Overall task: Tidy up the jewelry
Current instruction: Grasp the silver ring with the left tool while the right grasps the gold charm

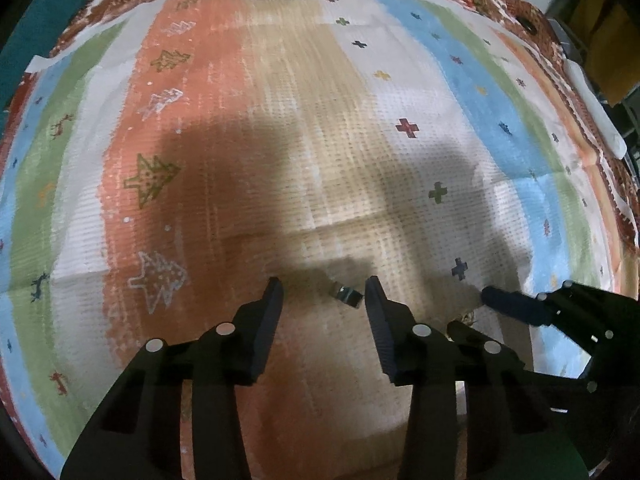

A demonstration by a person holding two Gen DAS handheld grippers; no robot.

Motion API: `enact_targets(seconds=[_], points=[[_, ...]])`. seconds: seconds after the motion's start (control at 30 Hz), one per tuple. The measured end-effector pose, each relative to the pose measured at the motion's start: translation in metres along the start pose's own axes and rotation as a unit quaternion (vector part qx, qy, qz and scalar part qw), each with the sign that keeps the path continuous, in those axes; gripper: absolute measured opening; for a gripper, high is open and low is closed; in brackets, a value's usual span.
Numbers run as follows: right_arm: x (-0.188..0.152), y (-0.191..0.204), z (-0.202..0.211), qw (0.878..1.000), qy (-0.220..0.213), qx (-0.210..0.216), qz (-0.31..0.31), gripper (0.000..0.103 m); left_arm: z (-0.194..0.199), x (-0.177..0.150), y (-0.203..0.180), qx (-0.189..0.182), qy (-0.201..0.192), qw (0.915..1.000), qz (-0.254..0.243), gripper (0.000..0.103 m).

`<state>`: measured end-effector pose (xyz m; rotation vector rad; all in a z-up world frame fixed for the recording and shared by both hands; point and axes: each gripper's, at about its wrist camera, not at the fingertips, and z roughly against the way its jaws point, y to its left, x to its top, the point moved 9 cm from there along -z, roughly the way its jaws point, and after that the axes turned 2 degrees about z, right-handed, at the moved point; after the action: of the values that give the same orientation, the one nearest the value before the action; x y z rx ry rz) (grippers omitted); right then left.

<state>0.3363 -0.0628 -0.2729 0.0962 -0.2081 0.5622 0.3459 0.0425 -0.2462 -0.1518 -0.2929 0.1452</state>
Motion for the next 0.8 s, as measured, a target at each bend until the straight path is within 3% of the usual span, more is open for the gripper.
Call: enact_targets(seconds=[0.17, 0.27, 0.33, 0.8], points=[[0.003, 0.000, -0.001, 1.000, 0.002, -0.003, 0.001, 0.027, -0.007, 0.001, -0.006, -0.001, 0.005, 1.0000, -0.008, 0.039], [0.004, 0.001, -0.002, 1.000, 0.002, -0.006, -0.001, 0.020, -0.011, -0.001, -0.008, 0.004, 0.008, 0.9999, -0.013, 0.031], [0.005, 0.002, -0.003, 1.000, 0.002, -0.003, -0.004, 0.019, -0.011, -0.001, -0.007, 0.007, 0.009, 0.9999, -0.012, 0.021], [0.001, 0.004, 0.022, 1.000, -0.022, -0.011, 0.005, 0.016, 0.010, -0.010, 0.004, 0.025, -0.008, 0.9996, 0.004, 0.020]])
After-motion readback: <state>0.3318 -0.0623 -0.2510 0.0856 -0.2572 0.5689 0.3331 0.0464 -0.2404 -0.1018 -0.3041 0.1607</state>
